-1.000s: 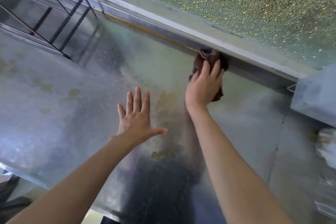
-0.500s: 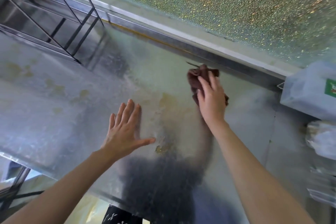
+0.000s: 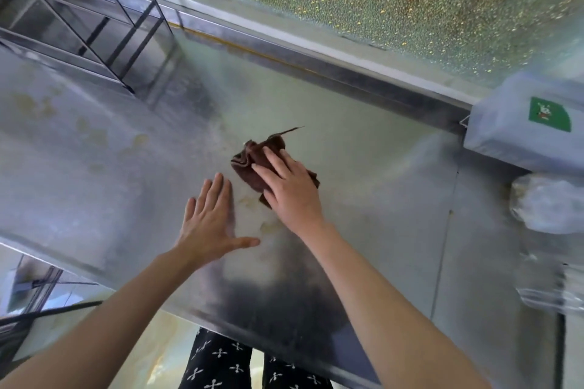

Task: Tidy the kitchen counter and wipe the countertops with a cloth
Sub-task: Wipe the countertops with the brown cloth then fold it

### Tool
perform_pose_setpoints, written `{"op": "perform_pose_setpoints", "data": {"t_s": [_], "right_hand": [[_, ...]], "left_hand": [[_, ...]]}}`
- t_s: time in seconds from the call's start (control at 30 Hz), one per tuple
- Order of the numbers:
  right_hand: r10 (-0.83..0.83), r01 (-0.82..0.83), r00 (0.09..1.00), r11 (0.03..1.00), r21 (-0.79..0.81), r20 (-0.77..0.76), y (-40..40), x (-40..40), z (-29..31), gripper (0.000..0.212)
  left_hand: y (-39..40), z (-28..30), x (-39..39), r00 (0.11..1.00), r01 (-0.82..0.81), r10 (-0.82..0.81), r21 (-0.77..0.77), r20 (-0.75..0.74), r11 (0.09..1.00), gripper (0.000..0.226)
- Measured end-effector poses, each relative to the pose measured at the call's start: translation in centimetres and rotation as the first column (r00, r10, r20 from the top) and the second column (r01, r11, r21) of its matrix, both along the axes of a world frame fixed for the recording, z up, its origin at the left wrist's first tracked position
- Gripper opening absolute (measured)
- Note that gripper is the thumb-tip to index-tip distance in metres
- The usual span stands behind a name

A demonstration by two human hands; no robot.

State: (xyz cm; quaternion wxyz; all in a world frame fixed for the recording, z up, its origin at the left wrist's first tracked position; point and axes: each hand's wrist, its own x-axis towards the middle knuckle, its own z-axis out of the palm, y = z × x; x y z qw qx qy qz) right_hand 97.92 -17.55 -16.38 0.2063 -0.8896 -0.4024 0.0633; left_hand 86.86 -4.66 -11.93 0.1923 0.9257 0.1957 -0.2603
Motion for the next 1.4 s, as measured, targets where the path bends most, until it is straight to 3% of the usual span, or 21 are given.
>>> {"op": "perform_pose_setpoints", "data": {"t_s": [0.27,0.43,0.5,0.67,0.77,0.87,1.03,1.2,1.27,1.4], "right_hand": [[-0.414,0.419,0.904,0.908,-0.031,0.106,-10.8,3.5,-0.4,0.041],[-0.736,0.737,0.676,0.676,-0.028,0.034,-9.3,0.5,0.0,0.043],[-0.697,0.698,0.716,0.716,-0.009,0.038,-6.9,-2.3,0.1,0.047],[-0.4,0.401,0.916,0.915,-0.051,0.037,-3.7,-10.3,-0.1,0.057],[-0.305,0.31,0.95,0.947,-0.087,0.066,-4.4,-11.5,0.0,0.056],[-0.339,0.345,0.938,0.934,-0.091,0.076,-6.5,-9.9,0.2,0.052],[-0.675,0.678,0.735,0.73,-0.086,0.069,-13.1,-5.4,-0.2,0.044],[-0.886,0.887,0.462,0.461,-0.023,0.046,-11.9,-5.5,-0.6,0.043],[-0.867,0.867,0.496,0.497,0.019,0.039,-9.2,-8.3,-0.6,0.045],[-0.667,0.667,0.742,0.745,0.028,0.074,-6.0,-15.9,-0.7,0.052]], "left_hand": [[-0.1,-0.2,0.1,0.993,0.057,-0.055,0.02,-0.1,0.998,0.136],[-0.1,-0.5,0.1,0.993,0.061,-0.059,0.019,-0.103,0.998,0.135],[-0.2,-0.5,0.2,0.994,0.062,-0.059,0.025,-0.095,0.998,0.135],[-0.2,-0.5,-0.3,0.998,0.051,-0.051,0.006,-0.026,0.999,0.134],[-0.2,-0.6,-0.8,0.999,0.049,-0.049,0.011,0.022,0.999,0.133],[-0.6,-0.6,-1.3,0.991,0.105,-0.105,0.004,0.085,0.994,0.133],[-2.0,-1.2,-2.7,0.931,0.361,-0.36,-0.012,0.053,0.932,0.133],[-2.3,-1.3,-3.7,0.908,0.418,-0.418,0.012,0.001,0.908,0.127],[-2.3,-1.3,-3.6,0.903,0.43,-0.43,0.021,-0.009,0.903,0.128],[-2.4,-1.5,-3.6,0.9,0.435,-0.435,0.026,0.006,0.9,0.128]]}}
